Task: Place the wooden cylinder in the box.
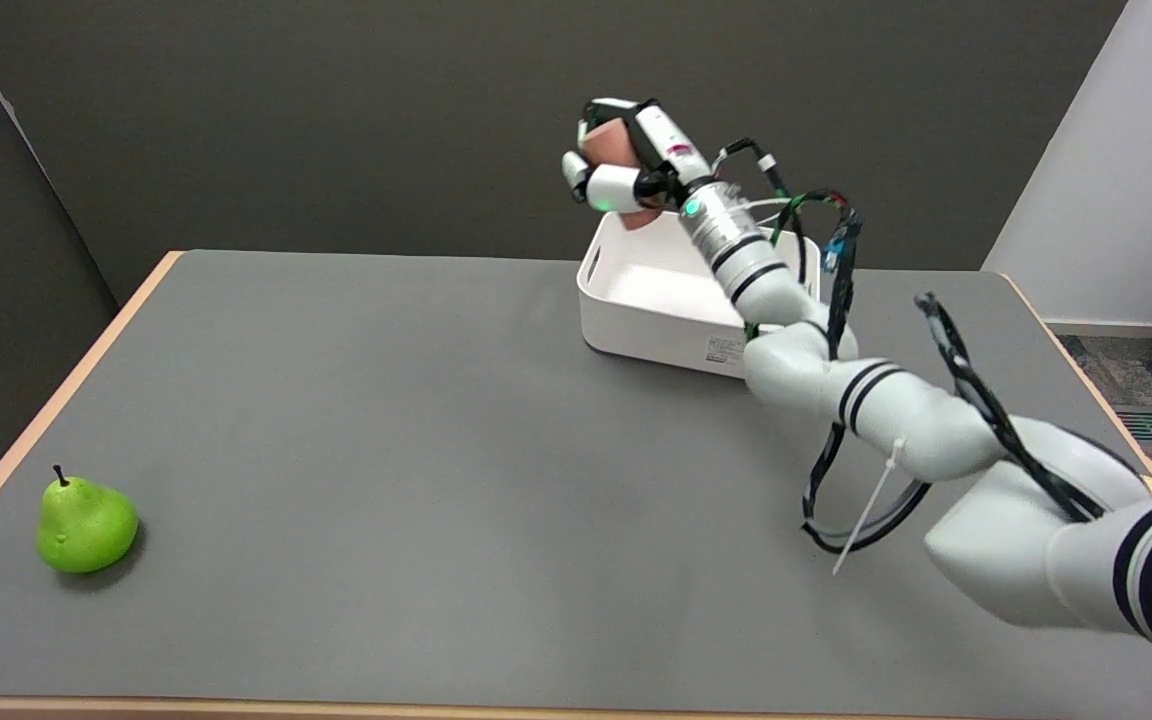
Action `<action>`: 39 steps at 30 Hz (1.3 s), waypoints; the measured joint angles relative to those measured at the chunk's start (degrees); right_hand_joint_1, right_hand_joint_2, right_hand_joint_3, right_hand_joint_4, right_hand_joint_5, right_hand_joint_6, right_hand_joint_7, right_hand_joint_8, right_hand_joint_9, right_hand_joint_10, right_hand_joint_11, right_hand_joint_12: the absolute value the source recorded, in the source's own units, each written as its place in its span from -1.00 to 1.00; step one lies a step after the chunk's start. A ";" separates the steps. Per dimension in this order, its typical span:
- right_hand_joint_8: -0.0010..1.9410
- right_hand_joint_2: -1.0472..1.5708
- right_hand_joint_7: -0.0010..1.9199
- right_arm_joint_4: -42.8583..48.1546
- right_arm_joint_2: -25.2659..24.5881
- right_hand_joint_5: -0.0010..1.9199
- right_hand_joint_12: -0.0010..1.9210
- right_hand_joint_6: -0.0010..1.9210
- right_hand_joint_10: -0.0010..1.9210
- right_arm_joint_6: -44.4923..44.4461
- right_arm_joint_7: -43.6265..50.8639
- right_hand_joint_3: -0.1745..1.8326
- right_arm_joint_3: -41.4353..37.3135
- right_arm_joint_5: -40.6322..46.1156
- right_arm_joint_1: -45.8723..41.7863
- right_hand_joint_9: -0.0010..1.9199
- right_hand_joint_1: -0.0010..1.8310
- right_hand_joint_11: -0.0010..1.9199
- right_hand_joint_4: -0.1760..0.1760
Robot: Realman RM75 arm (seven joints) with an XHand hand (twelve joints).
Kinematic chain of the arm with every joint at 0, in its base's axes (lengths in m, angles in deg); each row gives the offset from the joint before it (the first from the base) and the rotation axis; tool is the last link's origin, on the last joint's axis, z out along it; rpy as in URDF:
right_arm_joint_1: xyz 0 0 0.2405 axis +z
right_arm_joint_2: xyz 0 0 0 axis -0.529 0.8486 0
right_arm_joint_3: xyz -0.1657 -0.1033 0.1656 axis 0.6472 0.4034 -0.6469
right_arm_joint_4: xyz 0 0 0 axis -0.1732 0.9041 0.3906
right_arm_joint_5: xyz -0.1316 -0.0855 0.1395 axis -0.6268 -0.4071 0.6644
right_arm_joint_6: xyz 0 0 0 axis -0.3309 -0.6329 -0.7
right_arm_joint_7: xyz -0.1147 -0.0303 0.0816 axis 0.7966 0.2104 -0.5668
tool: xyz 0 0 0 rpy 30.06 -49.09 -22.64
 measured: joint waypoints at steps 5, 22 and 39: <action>1.00 0.61 -0.10 -4.87 0.67 -0.44 1.00 1.00 1.00 1.34 2.07 -0.05 -0.65 0.45 2.78 0.27 -0.10 -0.14 -0.12; 1.00 0.73 -0.66 -11.68 4.00 -0.53 1.00 1.00 1.00 2.45 9.98 -0.28 -5.08 7.95 0.95 -0.46 -0.14 -1.00 -0.30; -1.00 0.35 -1.00 -0.84 8.15 -0.95 -0.07 -0.71 -0.76 1.61 7.51 0.02 -5.52 11.96 -6.67 -1.00 -0.66 -1.00 0.16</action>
